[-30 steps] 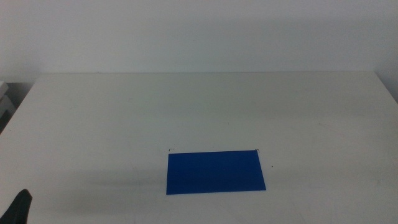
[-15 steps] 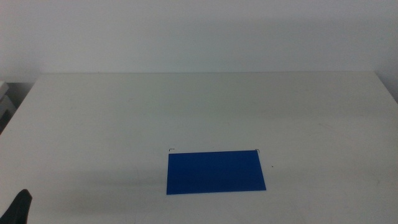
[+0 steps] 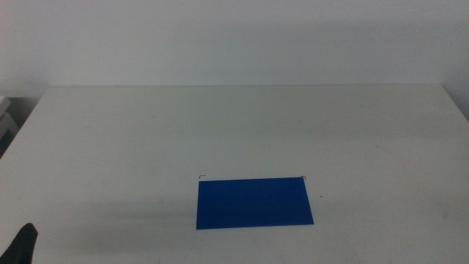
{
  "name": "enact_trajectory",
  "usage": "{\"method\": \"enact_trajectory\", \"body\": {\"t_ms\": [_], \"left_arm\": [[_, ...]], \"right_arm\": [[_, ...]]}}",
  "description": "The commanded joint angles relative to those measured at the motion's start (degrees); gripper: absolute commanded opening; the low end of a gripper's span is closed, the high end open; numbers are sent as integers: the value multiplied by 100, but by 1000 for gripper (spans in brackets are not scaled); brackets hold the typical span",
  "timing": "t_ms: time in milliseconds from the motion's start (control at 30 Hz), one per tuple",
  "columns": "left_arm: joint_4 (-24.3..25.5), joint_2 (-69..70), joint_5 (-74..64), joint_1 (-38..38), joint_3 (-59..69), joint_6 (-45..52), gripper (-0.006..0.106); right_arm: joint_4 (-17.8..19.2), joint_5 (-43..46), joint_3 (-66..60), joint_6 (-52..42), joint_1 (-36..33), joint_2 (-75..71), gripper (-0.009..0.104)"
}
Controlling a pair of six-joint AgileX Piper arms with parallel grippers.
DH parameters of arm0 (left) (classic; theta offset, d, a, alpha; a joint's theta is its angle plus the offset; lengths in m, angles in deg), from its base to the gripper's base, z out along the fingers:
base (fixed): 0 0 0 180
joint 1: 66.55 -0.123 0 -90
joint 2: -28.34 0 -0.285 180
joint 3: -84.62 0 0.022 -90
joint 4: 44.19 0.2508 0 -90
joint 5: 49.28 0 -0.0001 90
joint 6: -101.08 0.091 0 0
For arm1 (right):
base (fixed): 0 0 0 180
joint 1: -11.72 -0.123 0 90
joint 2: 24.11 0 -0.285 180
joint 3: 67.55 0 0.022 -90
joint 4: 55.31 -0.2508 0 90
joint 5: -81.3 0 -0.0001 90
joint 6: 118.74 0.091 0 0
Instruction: Use one arm to grab the shoe from the table and place it on the mat.
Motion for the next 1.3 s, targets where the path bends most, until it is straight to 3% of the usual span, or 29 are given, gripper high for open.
{"method": "enact_trajectory", "body": {"t_ms": [0, 367, 667, 900, 1000, 1167, 1267], "left_arm": [[-55, 76, 468, 23, 40, -26, 94], [-55, 76, 468, 23, 40, -26, 94], [-55, 76, 468, 23, 40, -26, 94], [-55, 76, 468, 23, 40, -26, 94], [-55, 76, 468, 23, 40, -26, 94], [-55, 76, 468, 23, 40, -26, 94], [-55, 76, 468, 23, 40, -26, 94]], "right_arm": [[336, 180, 178, 7, 85, -143, 59], [85, 920, 178, -597, 558, 103, 59], [-361, 1282, 178, -999, 822, 969, 59], [-424, 1357, 178, -1042, 858, 1290, 56], [-455, 1357, 198, -1042, 858, 1290, 45], [-781, 1156, 343, -1072, 816, 1243, 10], [-778, 916, 491, -1055, 554, 1147, -4]]}}
